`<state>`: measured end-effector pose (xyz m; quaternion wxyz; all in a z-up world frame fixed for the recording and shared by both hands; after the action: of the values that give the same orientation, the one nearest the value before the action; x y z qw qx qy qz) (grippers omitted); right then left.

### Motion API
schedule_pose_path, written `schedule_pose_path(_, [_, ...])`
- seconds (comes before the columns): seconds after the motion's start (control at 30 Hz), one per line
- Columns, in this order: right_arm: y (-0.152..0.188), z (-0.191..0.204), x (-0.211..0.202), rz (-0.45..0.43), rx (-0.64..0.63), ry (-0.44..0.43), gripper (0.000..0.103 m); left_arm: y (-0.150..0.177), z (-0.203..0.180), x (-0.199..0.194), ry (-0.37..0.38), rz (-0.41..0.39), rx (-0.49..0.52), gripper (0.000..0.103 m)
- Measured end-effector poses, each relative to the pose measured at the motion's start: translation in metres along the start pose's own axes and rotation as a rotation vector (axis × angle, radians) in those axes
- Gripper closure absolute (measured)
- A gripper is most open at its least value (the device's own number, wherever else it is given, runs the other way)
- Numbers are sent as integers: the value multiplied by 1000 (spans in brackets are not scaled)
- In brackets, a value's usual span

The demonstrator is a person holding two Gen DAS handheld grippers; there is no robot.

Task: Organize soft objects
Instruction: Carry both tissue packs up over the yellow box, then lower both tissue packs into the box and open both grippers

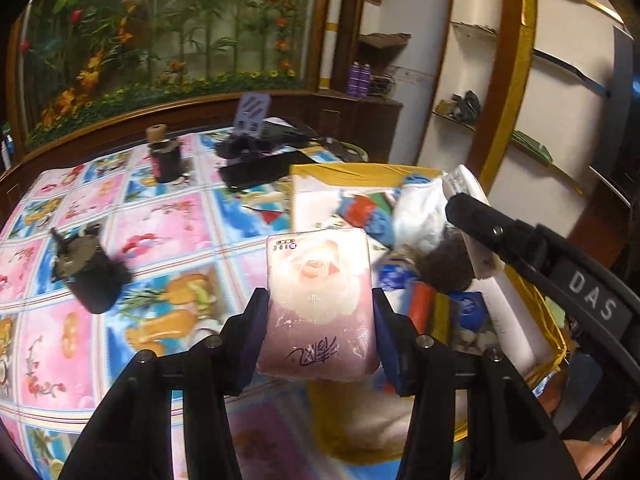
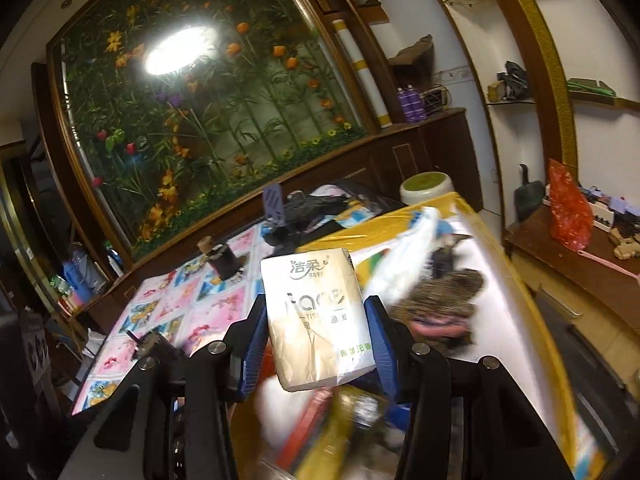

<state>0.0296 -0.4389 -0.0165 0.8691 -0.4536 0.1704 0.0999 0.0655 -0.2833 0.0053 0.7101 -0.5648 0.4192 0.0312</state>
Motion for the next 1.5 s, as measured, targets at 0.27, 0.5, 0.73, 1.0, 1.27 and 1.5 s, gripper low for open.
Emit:
schedule_pose_path(0.27, [1,-61,-24,0,41,108,52,3,-37,10,5,-1,97,54])
schedule_pose_path(0.5, [6,-76,-25,-4,70,125,51,8,-35,20,-24,16,126,54])
schedule_pose_path(0.73, [9,-71,-15,31,70,136,51,13,-42,23,-46,14,176,54])
schedule_pose_path(1.0, [13,-69,-4,71,51,163,51,15,-44,24,-56,18,195,54])
schedule_pose_path(1.27, [15,-66,1,89,32,189,51,16,-44,26,-55,20,197,53])
schedule_pose_path(1.5, [19,-65,4,107,17,207,51,16,-44,26,-55,21,197,53])
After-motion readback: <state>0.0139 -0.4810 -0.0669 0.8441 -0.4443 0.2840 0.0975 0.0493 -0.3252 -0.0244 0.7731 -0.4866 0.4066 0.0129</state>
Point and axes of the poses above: each gripper's, at about its wrist camera, not at the fingertips, and x roughly the way its jaws point, z to its left, y to its underside, the point moved 9 cm from there along x, roughly the way its jaws point, and after that the axes turned 9 degrees about x, right-handed, at the moved point
